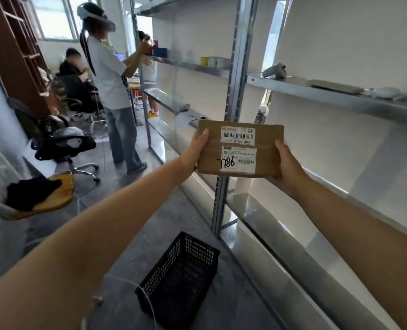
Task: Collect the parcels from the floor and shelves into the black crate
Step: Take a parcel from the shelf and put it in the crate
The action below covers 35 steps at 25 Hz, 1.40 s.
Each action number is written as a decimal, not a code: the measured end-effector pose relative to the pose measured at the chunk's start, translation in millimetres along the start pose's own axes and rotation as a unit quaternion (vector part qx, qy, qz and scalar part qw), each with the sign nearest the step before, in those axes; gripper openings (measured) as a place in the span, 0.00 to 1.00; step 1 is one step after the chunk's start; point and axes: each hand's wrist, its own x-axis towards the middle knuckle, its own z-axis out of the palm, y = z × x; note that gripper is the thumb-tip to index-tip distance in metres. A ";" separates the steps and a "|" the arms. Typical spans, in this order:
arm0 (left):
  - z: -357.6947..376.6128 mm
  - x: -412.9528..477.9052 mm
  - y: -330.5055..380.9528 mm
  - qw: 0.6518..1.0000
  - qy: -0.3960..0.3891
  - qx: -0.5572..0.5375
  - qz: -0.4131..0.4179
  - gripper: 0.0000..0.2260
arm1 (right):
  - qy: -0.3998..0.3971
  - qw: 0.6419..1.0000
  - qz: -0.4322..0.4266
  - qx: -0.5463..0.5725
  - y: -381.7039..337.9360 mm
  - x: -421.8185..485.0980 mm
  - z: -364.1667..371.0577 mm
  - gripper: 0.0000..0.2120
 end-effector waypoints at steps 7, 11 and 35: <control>-87.6 -5.1 -21.5 0.985 0.154 0.042 -0.065 0.29 | -0.125 0.991 0.041 -0.025 32.8 84.2 87.1 0.19; -106.1 1.3 -18.3 0.969 0.239 0.026 -0.062 0.28 | -0.200 0.978 0.045 -0.028 37.8 126.0 119.1 0.12; -211.3 99.2 -368.3 0.879 0.305 -0.144 -0.336 0.33 | -0.275 0.898 0.269 -0.215 356.5 329.9 181.0 0.32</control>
